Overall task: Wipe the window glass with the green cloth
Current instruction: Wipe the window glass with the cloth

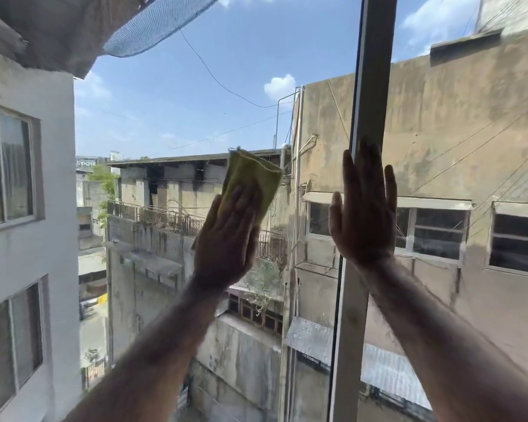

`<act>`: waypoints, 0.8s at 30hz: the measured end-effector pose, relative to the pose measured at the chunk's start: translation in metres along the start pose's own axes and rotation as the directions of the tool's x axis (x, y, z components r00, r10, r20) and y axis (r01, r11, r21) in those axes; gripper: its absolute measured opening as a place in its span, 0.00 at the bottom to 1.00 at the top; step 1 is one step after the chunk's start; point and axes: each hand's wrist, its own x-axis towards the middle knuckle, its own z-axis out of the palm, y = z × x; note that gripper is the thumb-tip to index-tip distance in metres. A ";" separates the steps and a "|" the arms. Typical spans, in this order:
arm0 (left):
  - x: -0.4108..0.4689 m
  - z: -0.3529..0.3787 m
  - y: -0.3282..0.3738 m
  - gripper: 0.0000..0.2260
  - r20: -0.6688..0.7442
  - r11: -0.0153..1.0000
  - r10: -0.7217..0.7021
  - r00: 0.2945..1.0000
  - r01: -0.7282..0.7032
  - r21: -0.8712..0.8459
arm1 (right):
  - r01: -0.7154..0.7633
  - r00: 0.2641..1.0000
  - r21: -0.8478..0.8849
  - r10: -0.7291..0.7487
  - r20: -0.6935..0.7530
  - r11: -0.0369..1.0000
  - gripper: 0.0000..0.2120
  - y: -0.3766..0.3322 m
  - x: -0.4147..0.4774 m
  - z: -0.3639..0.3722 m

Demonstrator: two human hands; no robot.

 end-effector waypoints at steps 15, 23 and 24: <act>0.005 -0.010 -0.003 0.34 0.048 0.930 -0.355 0.934 0.347 0.117 | 0.005 0.999 -0.008 -0.005 0.035 1.000 0.34 -0.003 0.001 -0.004; 0.026 -0.040 -0.076 0.32 0.138 0.984 -0.058 0.989 0.033 0.177 | 0.010 0.999 -0.017 -0.010 0.031 1.000 0.33 -0.003 0.001 -0.006; 0.036 -0.041 -0.074 0.34 0.099 0.957 -0.250 0.963 0.229 0.180 | 0.012 0.999 -0.019 -0.011 0.033 1.000 0.32 -0.003 0.001 -0.005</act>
